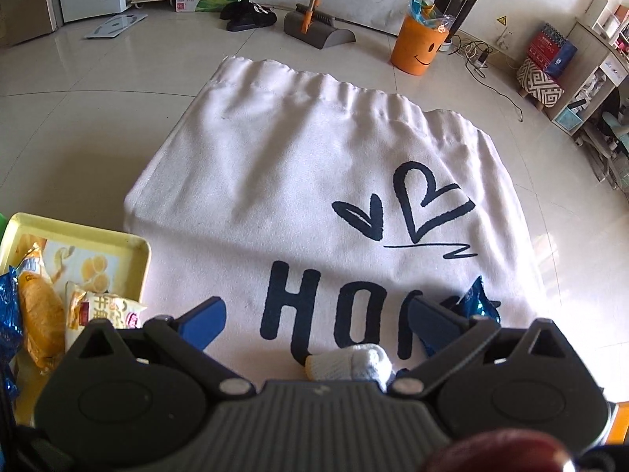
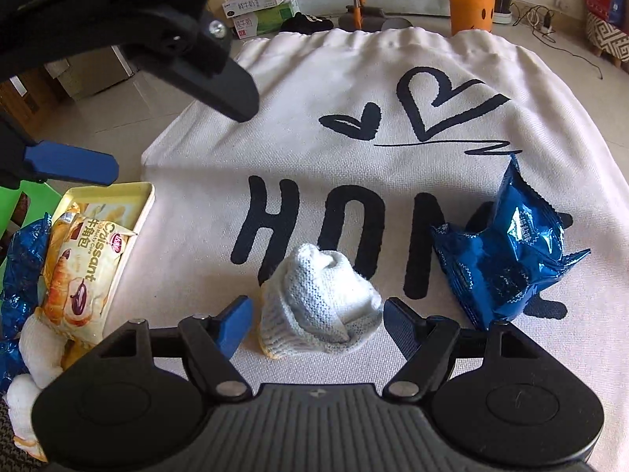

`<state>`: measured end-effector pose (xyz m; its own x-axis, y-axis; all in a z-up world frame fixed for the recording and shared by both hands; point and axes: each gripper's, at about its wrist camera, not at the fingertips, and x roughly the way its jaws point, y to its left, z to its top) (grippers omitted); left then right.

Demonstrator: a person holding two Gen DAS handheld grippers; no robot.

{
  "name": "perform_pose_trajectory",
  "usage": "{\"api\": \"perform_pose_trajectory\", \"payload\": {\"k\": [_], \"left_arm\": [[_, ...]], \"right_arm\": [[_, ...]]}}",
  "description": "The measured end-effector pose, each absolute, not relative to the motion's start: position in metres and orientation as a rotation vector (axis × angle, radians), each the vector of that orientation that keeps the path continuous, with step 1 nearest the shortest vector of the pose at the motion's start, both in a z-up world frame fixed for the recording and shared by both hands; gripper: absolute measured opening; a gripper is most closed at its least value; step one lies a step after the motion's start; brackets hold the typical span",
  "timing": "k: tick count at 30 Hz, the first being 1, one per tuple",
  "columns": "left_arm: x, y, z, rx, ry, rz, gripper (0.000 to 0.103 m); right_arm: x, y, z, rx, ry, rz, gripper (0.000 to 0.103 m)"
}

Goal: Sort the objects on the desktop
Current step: 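Move both tools back over the remaining glove and blue bag on the cloth, then close left tool on the blue foil bag while right tool approaches the glove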

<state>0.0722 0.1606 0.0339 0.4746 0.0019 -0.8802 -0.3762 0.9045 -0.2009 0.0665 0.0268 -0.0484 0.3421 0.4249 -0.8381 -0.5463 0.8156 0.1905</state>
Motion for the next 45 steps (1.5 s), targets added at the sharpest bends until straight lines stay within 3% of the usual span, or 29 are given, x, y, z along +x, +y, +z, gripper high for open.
{"api": "perform_pose_trajectory", "payload": {"k": [9, 21, 29, 34, 45], "left_arm": [[0.091, 0.142, 0.021, -0.415, 1.076, 0.185, 0.102], [0.106, 0.078, -0.003, -0.254, 1.128, 0.02, 0.102], [0.108, 0.046, -0.019, -0.213, 1.151, -0.07, 0.102], [0.113, 0.038, -0.02, -0.195, 1.118, -0.111, 0.102], [0.127, 0.013, -0.04, -0.053, 1.122, -0.164, 0.102]], "right_arm": [[0.066, 0.013, -0.051, -0.089, 1.048, 0.664, 0.052], [0.063, -0.08, -0.045, 0.042, 1.359, 0.435, 0.051], [0.076, -0.121, -0.051, 0.199, 1.435, 0.272, 0.053], [0.071, -0.11, -0.048, 0.146, 1.418, 0.336, 0.061], [0.066, -0.098, -0.054, 0.119, 1.453, 0.374, 0.062]]}}
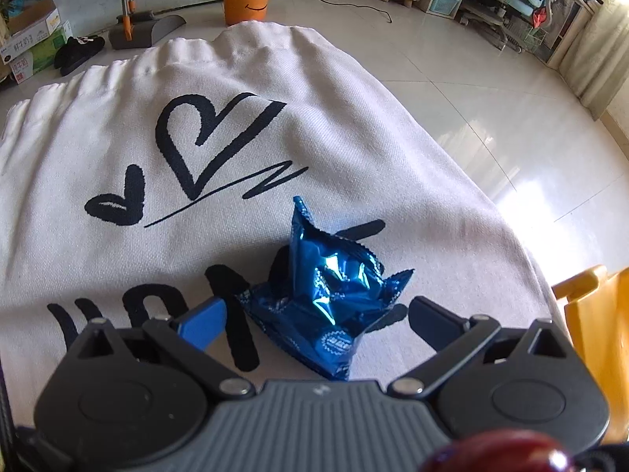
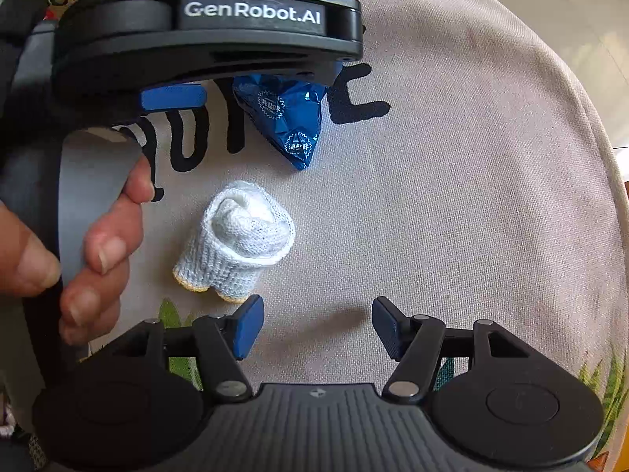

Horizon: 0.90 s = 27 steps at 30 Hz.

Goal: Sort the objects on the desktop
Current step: 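Close left tool on the blue foil bag while right tool approaches the glove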

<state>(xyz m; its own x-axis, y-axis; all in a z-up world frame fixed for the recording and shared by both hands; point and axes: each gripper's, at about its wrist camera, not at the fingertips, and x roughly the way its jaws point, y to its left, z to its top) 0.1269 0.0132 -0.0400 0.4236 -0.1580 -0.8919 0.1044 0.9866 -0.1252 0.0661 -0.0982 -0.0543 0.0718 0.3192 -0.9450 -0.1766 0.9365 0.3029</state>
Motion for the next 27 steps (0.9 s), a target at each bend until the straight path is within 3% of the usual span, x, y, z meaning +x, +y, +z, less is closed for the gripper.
{"api": "perform_pose_trajectory", "payload": {"k": [12, 19, 27], "left_arm": [[0.137, 0.003, -0.062, -0.007, 1.104, -0.085, 0.102], [0.131, 0.015, -0.06, -0.075, 1.102, -0.039, 0.062], [0.104, 0.06, -0.04, -0.113, 1.124, 0.09, 0.062]], "right_arm": [[0.07, -0.102, -0.053, 0.147, 1.448, 0.346, 0.062], [0.075, -0.103, -0.052, 0.155, 1.436, 0.326, 0.062], [0.075, -0.101, -0.051, 0.166, 1.421, 0.357, 0.062]]}}
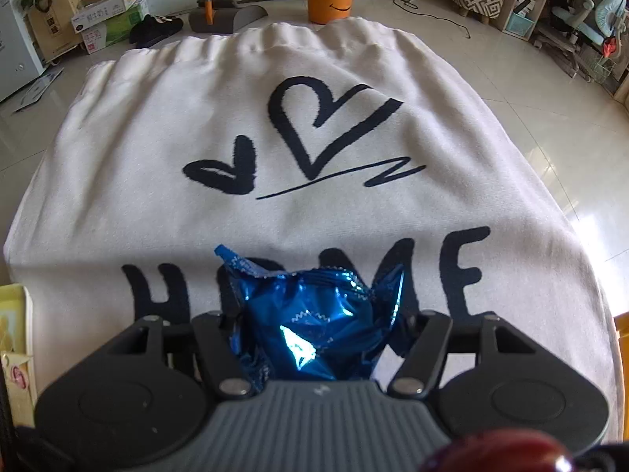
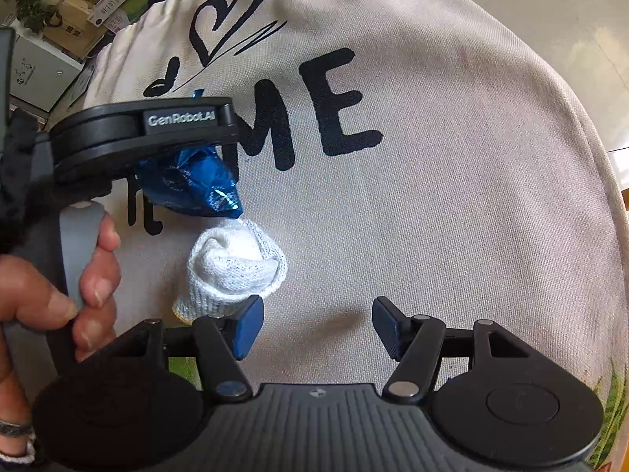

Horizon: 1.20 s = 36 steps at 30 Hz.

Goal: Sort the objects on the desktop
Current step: 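Close left tool on the blue foil bag while right tool approaches the glove, then grasp the white glove with the right tool while left tool holds the blue bag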

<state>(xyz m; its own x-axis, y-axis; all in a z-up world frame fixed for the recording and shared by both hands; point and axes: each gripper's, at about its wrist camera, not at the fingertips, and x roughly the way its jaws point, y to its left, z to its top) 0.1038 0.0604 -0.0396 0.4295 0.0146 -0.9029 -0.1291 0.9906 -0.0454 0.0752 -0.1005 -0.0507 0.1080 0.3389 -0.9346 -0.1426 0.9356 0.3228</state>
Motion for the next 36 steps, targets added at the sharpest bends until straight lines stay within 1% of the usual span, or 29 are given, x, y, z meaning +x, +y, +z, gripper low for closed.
{"api": "perform_pose_trajectory", "payload": {"k": [5, 12, 14, 15, 16, 17, 18, 20, 22, 25, 29, 34, 36], "left_arm": [[0.071, 0.106, -0.039, -0.215, 1.183, 0.22, 0.061], [0.045, 0.13, -0.044, -0.293, 1.204, 0.303, 0.061], [0.047, 0.131, -0.047, -0.283, 1.205, 0.304, 0.064], [0.049, 0.129, -0.049, -0.272, 1.209, 0.306, 0.065], [0.051, 0.128, -0.05, -0.269, 1.215, 0.306, 0.069], [0.051, 0.127, -0.051, -0.272, 1.221, 0.305, 0.076], [0.053, 0.127, -0.052, -0.274, 1.225, 0.3, 0.08], [0.055, 0.124, -0.052, -0.258, 1.231, 0.282, 0.094], [0.056, 0.123, -0.052, -0.226, 1.227, 0.288, 0.096], [0.057, 0.13, -0.057, -0.233, 1.246, 0.312, 0.102], [0.057, 0.139, -0.066, -0.273, 1.277, 0.33, 0.102], [0.055, 0.139, -0.067, -0.218, 1.261, 0.316, 0.103], [0.054, 0.141, -0.066, -0.213, 1.257, 0.31, 0.103]], "right_arm": [[0.078, -0.089, -0.051, 0.152, 1.411, 0.387, 0.062], [0.077, -0.08, -0.046, 0.137, 1.365, 0.493, 0.063], [0.071, -0.073, -0.043, 0.13, 1.359, 0.558, 0.068], [0.069, -0.071, -0.043, 0.13, 1.357, 0.591, 0.069], [0.065, -0.069, -0.041, 0.129, 1.355, 0.627, 0.069], [0.063, -0.065, -0.041, 0.123, 1.352, 0.657, 0.071], [0.061, -0.061, -0.041, 0.115, 1.347, 0.678, 0.071], [0.058, -0.055, -0.042, 0.09, 1.321, 0.706, 0.074], [0.055, -0.048, -0.045, 0.061, 1.3, 0.721, 0.075], [0.052, -0.039, -0.05, 0.054, 1.302, 0.759, 0.075], [0.044, -0.03, -0.054, 0.008, 1.292, 0.794, 0.076], [0.035, -0.021, -0.055, -0.052, 1.23, 0.825, 0.079], [0.034, -0.019, -0.057, -0.052, 1.231, 0.821, 0.08]]}}
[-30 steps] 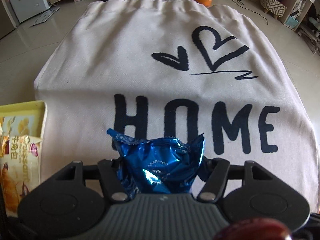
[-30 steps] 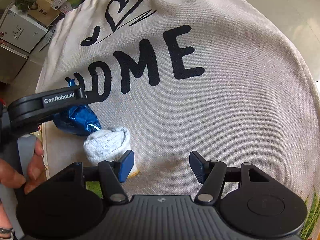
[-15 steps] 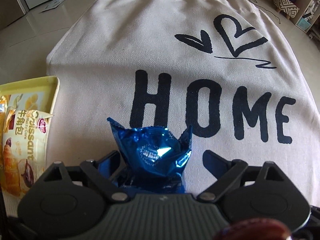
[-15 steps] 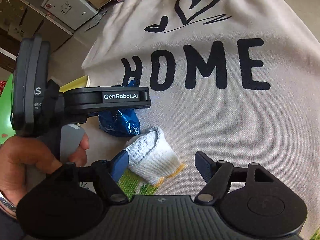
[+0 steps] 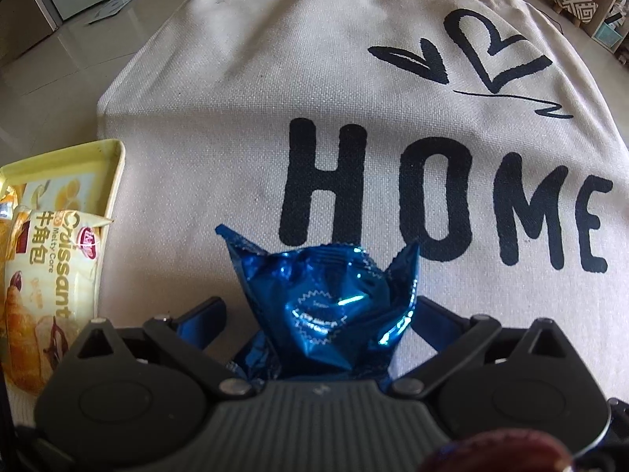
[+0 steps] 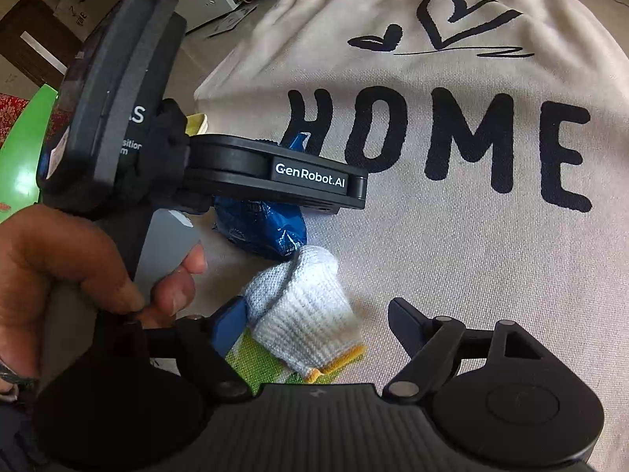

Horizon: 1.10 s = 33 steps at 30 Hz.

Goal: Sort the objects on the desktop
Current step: 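Grasp the white glove with the right tool while left tool holds the blue bag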

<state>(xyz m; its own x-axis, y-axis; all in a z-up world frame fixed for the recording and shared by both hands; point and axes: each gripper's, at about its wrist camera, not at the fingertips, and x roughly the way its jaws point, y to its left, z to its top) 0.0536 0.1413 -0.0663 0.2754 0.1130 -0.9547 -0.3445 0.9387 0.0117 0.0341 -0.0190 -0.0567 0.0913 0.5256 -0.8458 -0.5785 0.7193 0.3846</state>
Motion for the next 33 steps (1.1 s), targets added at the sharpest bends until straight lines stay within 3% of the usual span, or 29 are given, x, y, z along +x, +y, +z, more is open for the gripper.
{"api": "perform_pose_trajectory", "payload": {"k": [15, 18, 20, 28, 33], "left_arm": [[0.048, 0.156, -0.062, -0.201, 1.301, 0.28, 0.103], [0.046, 0.159, -0.061, -0.198, 1.295, 0.279, 0.103], [0.041, 0.16, -0.06, -0.19, 1.284, 0.272, 0.103], [0.033, 0.162, -0.061, -0.182, 1.261, 0.269, 0.102], [0.027, 0.152, -0.058, -0.158, 1.254, 0.236, 0.095]], "right_arm": [[0.024, -0.015, -0.054, -0.096, 1.197, 0.919, 0.077], [0.023, -0.018, -0.056, -0.057, 1.192, 0.935, 0.07], [0.024, -0.018, -0.057, -0.046, 1.198, 0.939, 0.052], [0.03, -0.025, -0.054, -0.045, 1.254, 0.879, 0.048], [0.043, -0.05, -0.037, -0.11, 1.298, 0.697, 0.048]]}}
